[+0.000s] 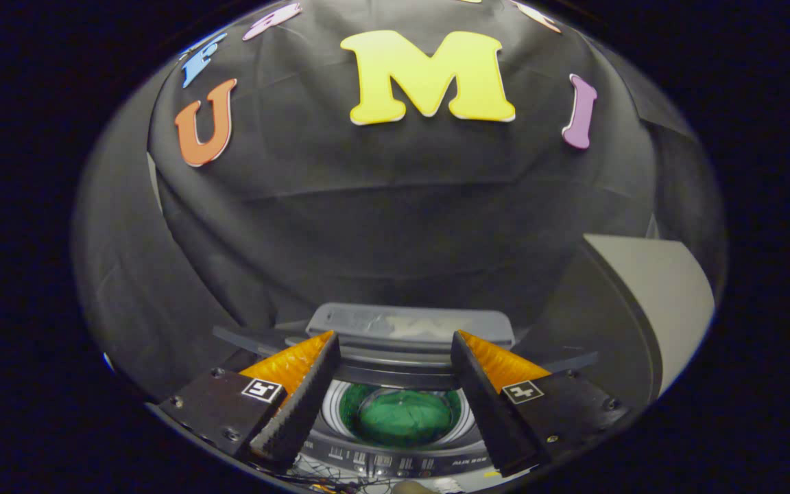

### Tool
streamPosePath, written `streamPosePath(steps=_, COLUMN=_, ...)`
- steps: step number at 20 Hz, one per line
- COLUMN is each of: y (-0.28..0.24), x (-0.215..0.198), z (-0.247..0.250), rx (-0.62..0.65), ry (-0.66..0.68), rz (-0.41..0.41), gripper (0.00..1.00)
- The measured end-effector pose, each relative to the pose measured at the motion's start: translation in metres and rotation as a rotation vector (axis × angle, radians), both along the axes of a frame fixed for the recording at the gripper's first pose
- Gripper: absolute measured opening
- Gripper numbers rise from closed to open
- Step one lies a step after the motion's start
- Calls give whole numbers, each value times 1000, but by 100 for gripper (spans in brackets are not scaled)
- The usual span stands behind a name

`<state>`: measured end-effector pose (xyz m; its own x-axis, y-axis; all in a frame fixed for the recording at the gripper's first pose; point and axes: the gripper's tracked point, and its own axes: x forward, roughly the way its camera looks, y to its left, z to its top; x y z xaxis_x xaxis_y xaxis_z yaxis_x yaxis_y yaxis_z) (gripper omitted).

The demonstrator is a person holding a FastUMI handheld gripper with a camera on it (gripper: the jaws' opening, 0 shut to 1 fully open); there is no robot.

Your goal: Put the clothes into the washing machine and then close the washing machine lid.

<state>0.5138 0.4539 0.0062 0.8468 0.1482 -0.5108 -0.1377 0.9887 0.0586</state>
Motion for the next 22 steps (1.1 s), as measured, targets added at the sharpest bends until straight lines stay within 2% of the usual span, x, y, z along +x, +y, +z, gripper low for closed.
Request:
streamPosePath(steps=4, y=-22, x=-41, z=-13, rx=-22, ry=-33, rz=14, gripper=100)
streamPosePath(steps=9, y=-82, x=-112, z=19, rx=-3, ry=-137, rz=48, gripper=100)
streamPosePath(steps=13, y=-167, x=-176, z=37, rx=-6, ry=-211, rz=48, gripper=100)
streamPosePath(steps=22, y=-357, x=-312, z=53, rx=-13, ry=-359, rz=-41, gripper=100)
